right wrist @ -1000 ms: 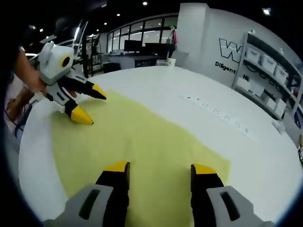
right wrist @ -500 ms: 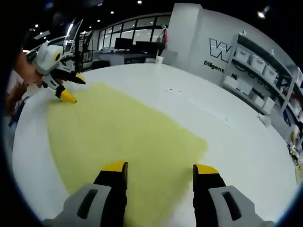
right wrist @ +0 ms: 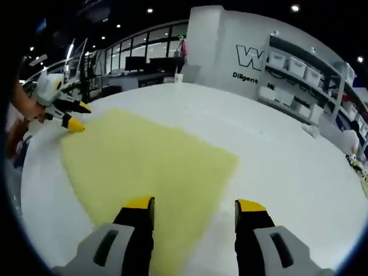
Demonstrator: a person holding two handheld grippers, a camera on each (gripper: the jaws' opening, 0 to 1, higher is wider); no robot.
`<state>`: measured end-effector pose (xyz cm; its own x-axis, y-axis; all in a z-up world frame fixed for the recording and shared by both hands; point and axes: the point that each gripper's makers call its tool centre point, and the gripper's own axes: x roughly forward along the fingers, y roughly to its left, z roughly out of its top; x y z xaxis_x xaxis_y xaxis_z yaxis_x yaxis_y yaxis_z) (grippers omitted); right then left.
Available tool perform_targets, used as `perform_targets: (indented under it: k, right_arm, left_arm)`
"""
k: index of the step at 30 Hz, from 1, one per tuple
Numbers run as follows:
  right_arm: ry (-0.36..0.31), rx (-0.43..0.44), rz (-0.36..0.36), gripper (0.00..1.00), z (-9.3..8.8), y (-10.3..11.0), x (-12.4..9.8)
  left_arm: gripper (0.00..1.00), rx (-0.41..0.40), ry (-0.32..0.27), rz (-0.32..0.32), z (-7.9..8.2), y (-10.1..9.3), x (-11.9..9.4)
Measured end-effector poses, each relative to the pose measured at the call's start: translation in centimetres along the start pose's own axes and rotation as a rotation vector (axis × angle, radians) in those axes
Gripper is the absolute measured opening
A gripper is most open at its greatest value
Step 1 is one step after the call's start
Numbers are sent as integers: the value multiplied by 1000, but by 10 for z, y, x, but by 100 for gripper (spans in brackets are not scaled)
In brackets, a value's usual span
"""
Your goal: Fold the garment on the visible template until the final outline fits inside the template.
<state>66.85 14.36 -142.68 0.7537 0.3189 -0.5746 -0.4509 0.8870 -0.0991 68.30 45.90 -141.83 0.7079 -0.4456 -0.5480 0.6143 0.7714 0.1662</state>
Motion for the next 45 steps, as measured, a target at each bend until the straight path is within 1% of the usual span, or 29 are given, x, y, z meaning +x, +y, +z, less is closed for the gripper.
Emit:
perform_targets:
  k: [3, 4, 6, 8, 11, 12, 13, 15, 16, 17, 18, 19, 20, 21, 24, 25, 27, 28, 30, 32, 33, 34, 35, 37, 39, 40, 42, 44, 45]
  right_arm:
    - [-9, -11, 24, 54, -3, 10, -3]
    - [-5, -14, 30, 54, -5, 12, -4]
    - [-22, -6, 54, 55, -5, 19, -7]
    - [-11, -25, 62, 56, -9, 25, -9]
    - [-3, -35, 77, 56, -14, 32, -13]
    - [-2, -39, 78, 56, -16, 32, -16]
    - [-5, -43, 78, 56, -17, 32, -18]
    - [-1, -46, 70, 56, -20, 27, -22]
    - [-2, -45, 68, 56, -20, 26, -23]
    - [-1, -59, 53, 56, -21, 20, -25]
    - [5, -66, 39, 55, -22, 15, -28]
    - [-1, -58, 27, 55, -22, 9, -31]
    - [2, -54, 15, 55, -23, 4, -33]
    - [9, -44, -1, 54, -27, -2, -36]
    - [9, -32, -16, 55, -32, -9, -42]
    - [12, -38, -22, 55, -33, -10, -43]
    - [18, -88, -48, 54, -37, -12, -50]
    - [28, -78, -54, 53, -41, -13, -52]
    - [23, -40, -70, 55, -46, -18, -55]
    - [33, -8, -94, 58, -47, -22, -58]
    - [26, -4, -95, 58, -46, -22, -58]
    - [35, -10, -104, 57, -47, -23, -59]
    - [34, -12, -113, 55, -45, -24, -59]
    - [20, 8, -132, 47, -39, -28, -62]
    - [0, 21, -142, 46, -32, -33, -62]
    - [8, 22, -144, 47, -32, -36, -58]
    - [44, 31, -144, 47, -37, -38, -53]
    - [62, 21, -134, 47, -42, -34, -51]
    - [75, 11, -131, 47, -45, -33, -51]
  left_arm:
    - [48, 19, -5, -30, -3, -17, -5]
    - [48, 21, -13, -38, -2, -20, -6]
    - [49, 23, -22, -49, -2, -26, -8]
    - [49, 29, -21, -49, -4, -31, -10]
    - [50, 52, -7, -20, -12, -28, -14]
    - [51, 54, -3, 8, -14, -24, -18]
    - [53, 46, -6, 21, -15, -22, -21]
    - [53, 45, -1, 31, -20, -20, -26]
    - [54, 48, 2, 45, -22, -16, -28]
    - [54, 56, 12, 61, -25, -13, -30]
    - [55, 51, 14, 70, -26, -11, -32]
    - [56, 24, 7, 82, -25, -8, -36]
    - [57, 16, 9, 89, -26, -6, -37]
    - [58, 17, 14, 93, -27, -5, -39]
    - [57, 30, 12, 106, -29, -4, -43]
    - [57, 30, 14, 114, -29, -3, -46]
    - [56, 20, 19, 137, -32, 1, -49]
    - [55, 13, 29, 153, -34, 4, -52]
    - [54, 4, 46, 165, -39, 6, -55]
    - [54, 16, 52, 175, -40, 8, -58]
    - [54, 17, 56, 177, -41, 8, -59]
    - [54, 17, 66, 180, -42, 8, -60]
    - [54, 18, 69, 182, -43, 8, -61]
    - [53, 21, 75, 188, -43, 7, -64]
    - [52, 33, 79, 186, -42, 4, -66]
    - [52, 50, 77, 182, -39, 3, -66]
    - [52, 51, 74, 180, -35, 2, -65]
    - [53, 27, 82, 189, -33, 3, -64]
    - [55, 11, 99, 192, -36, 3, -64]
